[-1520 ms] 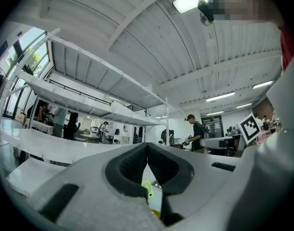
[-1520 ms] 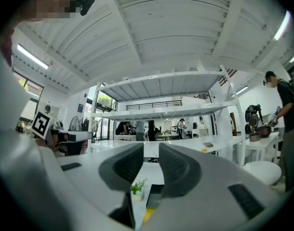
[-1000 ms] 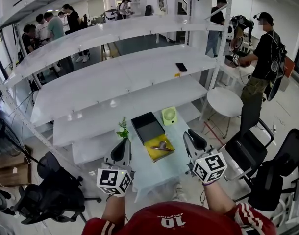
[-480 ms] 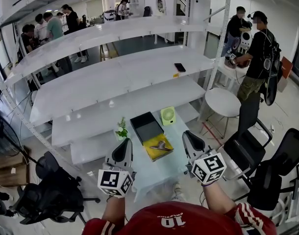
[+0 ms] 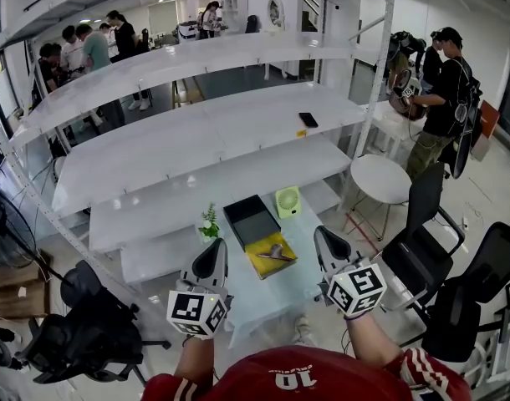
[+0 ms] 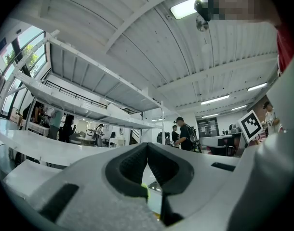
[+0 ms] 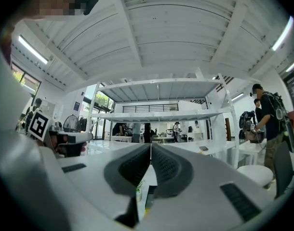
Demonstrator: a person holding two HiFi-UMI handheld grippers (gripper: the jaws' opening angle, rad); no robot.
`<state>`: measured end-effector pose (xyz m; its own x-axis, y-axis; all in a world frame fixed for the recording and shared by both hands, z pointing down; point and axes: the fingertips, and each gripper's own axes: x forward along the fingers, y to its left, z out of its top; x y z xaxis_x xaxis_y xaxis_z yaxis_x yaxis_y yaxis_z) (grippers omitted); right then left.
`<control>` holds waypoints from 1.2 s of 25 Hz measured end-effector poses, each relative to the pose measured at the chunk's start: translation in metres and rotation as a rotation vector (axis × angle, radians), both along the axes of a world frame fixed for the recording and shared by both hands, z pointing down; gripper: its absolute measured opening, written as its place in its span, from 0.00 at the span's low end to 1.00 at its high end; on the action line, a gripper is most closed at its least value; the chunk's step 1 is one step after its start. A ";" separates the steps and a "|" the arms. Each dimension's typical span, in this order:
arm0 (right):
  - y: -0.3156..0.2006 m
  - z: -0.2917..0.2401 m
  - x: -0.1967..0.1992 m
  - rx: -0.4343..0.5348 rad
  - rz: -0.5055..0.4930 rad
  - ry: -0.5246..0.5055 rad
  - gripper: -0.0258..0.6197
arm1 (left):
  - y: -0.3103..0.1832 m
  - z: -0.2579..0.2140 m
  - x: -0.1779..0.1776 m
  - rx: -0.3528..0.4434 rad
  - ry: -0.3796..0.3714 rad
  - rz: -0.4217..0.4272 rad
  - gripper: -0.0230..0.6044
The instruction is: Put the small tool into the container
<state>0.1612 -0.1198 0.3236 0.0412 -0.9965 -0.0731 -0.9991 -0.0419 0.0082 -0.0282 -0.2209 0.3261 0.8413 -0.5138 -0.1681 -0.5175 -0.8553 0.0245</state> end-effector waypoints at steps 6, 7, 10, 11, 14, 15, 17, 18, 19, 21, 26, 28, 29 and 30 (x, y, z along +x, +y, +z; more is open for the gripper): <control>-0.002 0.001 -0.001 -0.005 0.004 0.013 0.03 | -0.003 0.000 -0.002 -0.010 0.012 -0.004 0.03; -0.002 0.001 -0.001 -0.004 0.005 0.015 0.03 | -0.002 -0.001 -0.002 -0.010 0.015 -0.003 0.03; 0.000 0.001 -0.001 -0.004 0.011 0.022 0.03 | -0.001 0.001 -0.002 -0.010 0.018 0.006 0.03; 0.001 0.001 -0.001 -0.005 0.011 0.022 0.03 | 0.000 0.002 -0.002 -0.012 0.018 0.006 0.03; 0.003 0.002 0.001 -0.014 0.011 0.019 0.03 | 0.001 0.002 -0.001 -0.022 0.018 0.005 0.03; 0.003 0.003 0.001 -0.017 0.012 0.018 0.03 | 0.001 0.002 0.000 -0.025 0.019 0.005 0.03; 0.004 0.004 0.002 -0.020 0.013 0.016 0.03 | 0.001 0.004 0.000 -0.031 0.023 0.007 0.03; 0.005 0.004 0.002 -0.020 0.014 0.015 0.03 | 0.002 0.005 0.001 -0.033 0.025 0.009 0.03; 0.005 0.004 0.003 -0.021 0.014 0.013 0.03 | 0.002 0.005 0.002 -0.034 0.025 0.011 0.03; 0.006 0.004 0.003 -0.020 0.012 0.004 0.03 | 0.003 0.005 0.003 -0.036 0.025 0.015 0.03; 0.008 0.004 0.005 -0.014 0.003 -0.017 0.03 | 0.005 0.005 0.004 -0.040 0.030 0.020 0.03; 0.008 0.003 0.005 -0.014 0.001 -0.019 0.03 | 0.006 0.003 0.004 -0.040 0.032 0.017 0.03; 0.008 0.003 0.004 -0.014 0.000 -0.019 0.03 | 0.006 0.001 0.003 -0.039 0.034 0.016 0.03; 0.009 0.003 0.004 -0.014 -0.001 -0.020 0.03 | 0.006 0.000 0.003 -0.038 0.035 0.014 0.03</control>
